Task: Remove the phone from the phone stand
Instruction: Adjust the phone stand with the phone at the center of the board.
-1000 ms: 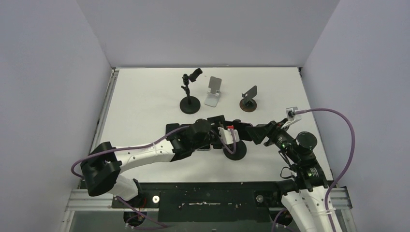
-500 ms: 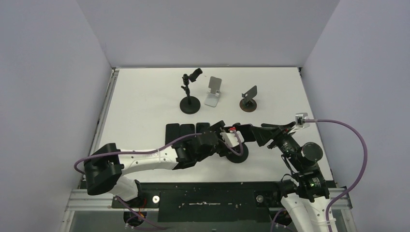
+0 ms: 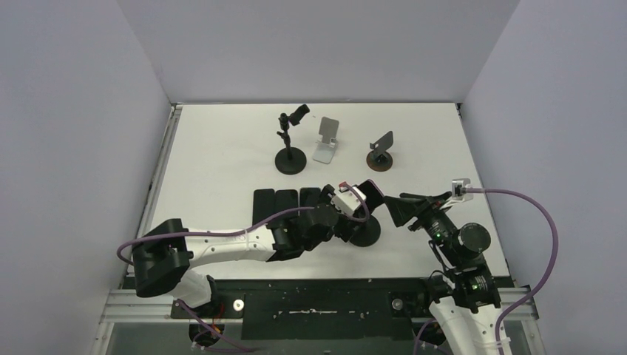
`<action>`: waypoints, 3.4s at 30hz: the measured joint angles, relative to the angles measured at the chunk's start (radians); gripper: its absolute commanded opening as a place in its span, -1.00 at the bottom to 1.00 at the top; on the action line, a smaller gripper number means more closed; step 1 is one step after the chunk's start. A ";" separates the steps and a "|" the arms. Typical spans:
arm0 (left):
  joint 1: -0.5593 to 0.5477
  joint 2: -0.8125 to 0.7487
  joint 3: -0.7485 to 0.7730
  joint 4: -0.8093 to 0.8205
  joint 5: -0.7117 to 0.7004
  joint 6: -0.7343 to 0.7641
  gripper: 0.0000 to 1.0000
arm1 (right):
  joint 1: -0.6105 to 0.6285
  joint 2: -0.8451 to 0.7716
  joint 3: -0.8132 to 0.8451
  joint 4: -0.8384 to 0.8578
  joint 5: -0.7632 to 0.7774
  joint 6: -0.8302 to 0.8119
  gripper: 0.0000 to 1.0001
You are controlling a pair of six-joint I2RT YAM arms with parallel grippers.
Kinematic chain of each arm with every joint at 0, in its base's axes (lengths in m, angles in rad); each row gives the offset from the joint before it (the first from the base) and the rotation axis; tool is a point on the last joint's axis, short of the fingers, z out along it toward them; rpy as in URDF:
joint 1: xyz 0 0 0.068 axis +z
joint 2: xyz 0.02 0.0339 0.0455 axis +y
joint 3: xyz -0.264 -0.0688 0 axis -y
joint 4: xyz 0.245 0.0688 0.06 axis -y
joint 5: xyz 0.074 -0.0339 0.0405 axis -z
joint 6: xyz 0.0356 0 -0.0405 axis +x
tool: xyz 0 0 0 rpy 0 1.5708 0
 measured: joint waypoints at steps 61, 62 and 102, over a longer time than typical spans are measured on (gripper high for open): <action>-0.038 0.047 0.156 -0.282 -0.040 -0.621 -1.00 | 0.012 0.328 -0.134 0.483 -0.187 0.168 -0.32; -0.040 0.047 0.157 -0.282 -0.040 -0.626 -1.00 | 0.013 0.332 -0.134 0.486 -0.188 0.176 -0.34; -0.087 0.011 0.153 -0.309 -0.048 -0.628 -0.22 | 0.014 0.319 -0.143 0.445 -0.146 0.213 -0.27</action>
